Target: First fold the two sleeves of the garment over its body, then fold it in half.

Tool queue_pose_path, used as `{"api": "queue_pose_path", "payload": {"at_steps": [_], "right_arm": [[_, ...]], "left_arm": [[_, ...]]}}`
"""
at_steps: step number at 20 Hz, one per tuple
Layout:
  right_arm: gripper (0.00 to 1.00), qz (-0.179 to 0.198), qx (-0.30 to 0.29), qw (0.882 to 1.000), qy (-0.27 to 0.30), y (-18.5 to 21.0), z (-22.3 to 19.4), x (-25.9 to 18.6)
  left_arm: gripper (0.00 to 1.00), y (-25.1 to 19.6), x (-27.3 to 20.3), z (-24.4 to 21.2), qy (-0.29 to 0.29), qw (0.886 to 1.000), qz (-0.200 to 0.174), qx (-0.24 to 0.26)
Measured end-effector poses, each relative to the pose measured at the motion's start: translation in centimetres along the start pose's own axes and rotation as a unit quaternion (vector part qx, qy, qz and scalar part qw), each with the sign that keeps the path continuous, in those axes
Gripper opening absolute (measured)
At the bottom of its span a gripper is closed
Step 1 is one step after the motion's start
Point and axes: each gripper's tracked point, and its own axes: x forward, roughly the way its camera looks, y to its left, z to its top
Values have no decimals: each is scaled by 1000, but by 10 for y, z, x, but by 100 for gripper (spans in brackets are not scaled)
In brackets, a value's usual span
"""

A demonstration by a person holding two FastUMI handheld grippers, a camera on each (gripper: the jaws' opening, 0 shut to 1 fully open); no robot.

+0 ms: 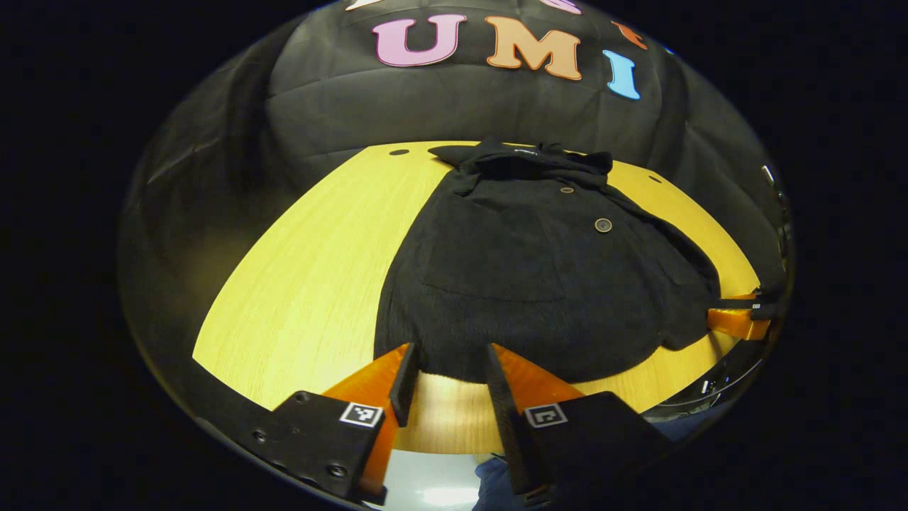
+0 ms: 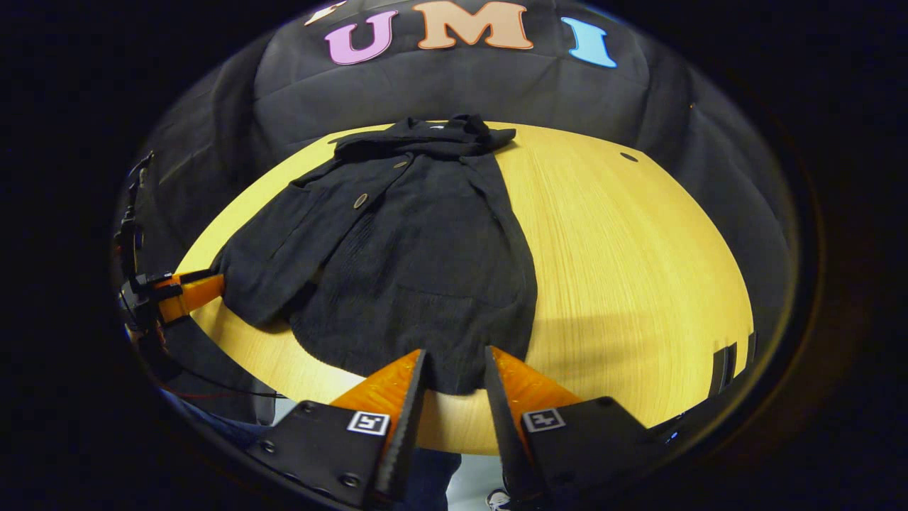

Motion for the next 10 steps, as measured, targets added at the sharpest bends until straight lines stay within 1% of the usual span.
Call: {"api": "queue_pose_path", "payload": {"at_steps": [1, 2, 3, 4, 5, 6, 7, 9, 10], "right_arm": [[49, 5, 0, 1000, 0, 3, 1, 0], [37, 9, 3, 1000, 0, 5, 1, 2], [29, 10, 7, 1000, -1, 6, 3, 2], [21, 9, 10, 1000, 0, 6, 2, 4], [21, 10, 6, 1000, 1, 6, 2, 3], [17, 8, 6, 1000, 5, 6, 2, 3], [9, 7, 4, 1000, 7, 7, 2, 2], [8, 3, 0, 1000, 9, 7, 4, 0], [2, 1, 4, 1000, 11, 7, 4, 1]], "left_arm": [[53, -3, 1, 0, 4, 1000, -5, -1], [44, -6, 2, 2, 6, 1000, -10, -5], [35, -10, 2, 2, 7, 1000, -18, -13], [20, -13, 2, 4, 4, 999, -24, -22], [12, -13, 3, 4, 3, 999, -26, -32], [2, -13, 4, 6, 1, 999, -28, -39], [0, -13, 4, 5, 4, 998, -32, -45], [0, -13, 4, 6, 8, 998, -42, -55], [0, -13, 5, 8, 10, 997, -48, -60]]}}
